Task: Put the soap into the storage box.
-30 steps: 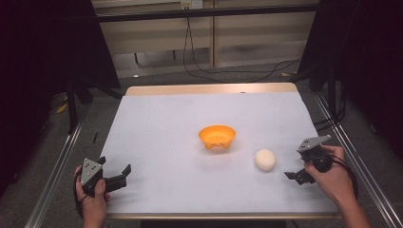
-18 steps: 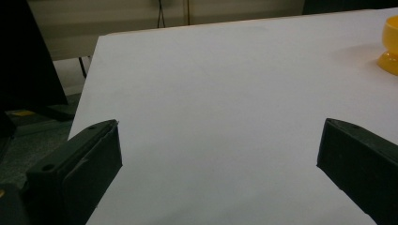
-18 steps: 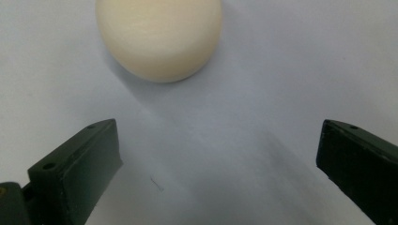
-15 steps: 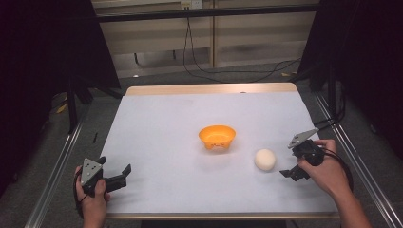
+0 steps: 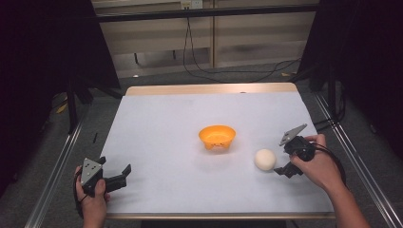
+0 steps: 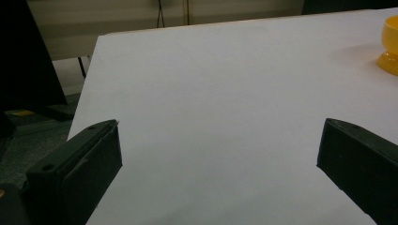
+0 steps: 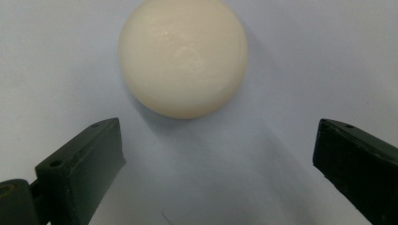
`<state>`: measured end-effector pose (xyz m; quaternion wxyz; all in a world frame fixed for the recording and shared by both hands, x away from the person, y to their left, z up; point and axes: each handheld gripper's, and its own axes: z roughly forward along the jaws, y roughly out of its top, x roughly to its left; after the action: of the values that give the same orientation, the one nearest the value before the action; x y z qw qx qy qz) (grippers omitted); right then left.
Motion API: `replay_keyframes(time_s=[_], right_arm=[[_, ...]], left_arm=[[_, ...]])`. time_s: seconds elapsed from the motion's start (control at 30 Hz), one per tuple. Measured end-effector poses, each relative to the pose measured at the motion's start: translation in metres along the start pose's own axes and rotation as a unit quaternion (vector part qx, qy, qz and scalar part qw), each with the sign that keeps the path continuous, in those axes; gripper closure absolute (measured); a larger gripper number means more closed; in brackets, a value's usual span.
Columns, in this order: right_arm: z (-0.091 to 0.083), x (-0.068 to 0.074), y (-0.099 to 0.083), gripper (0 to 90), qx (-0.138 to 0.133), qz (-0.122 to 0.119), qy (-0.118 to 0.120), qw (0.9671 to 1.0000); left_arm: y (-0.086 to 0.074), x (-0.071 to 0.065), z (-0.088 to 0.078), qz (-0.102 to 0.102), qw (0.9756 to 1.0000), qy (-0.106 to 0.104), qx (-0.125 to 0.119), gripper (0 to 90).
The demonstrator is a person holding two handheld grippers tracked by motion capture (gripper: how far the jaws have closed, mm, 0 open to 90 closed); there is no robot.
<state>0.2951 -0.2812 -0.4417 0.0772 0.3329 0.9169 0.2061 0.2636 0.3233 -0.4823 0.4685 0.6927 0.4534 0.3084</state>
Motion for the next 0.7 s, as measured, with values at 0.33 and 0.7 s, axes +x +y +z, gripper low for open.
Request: replay_keyframes(time_s=[0.33, 0.7], right_arm=[[0.004, 0.003, 0.016, 3.8, 0.005, -0.01, 0.01, 0.9999], [0.01, 0.005, 0.027, 6.0, 0.006, -0.021, 0.021, 0.9995]], left_arm=[[0.0, 0.0, 0.0, 0.0, 1.0, -0.001, 0.0, 0.0], [0.0, 0.0, 0.0, 0.0, 1.0, -0.002, 0.0, 0.0]])
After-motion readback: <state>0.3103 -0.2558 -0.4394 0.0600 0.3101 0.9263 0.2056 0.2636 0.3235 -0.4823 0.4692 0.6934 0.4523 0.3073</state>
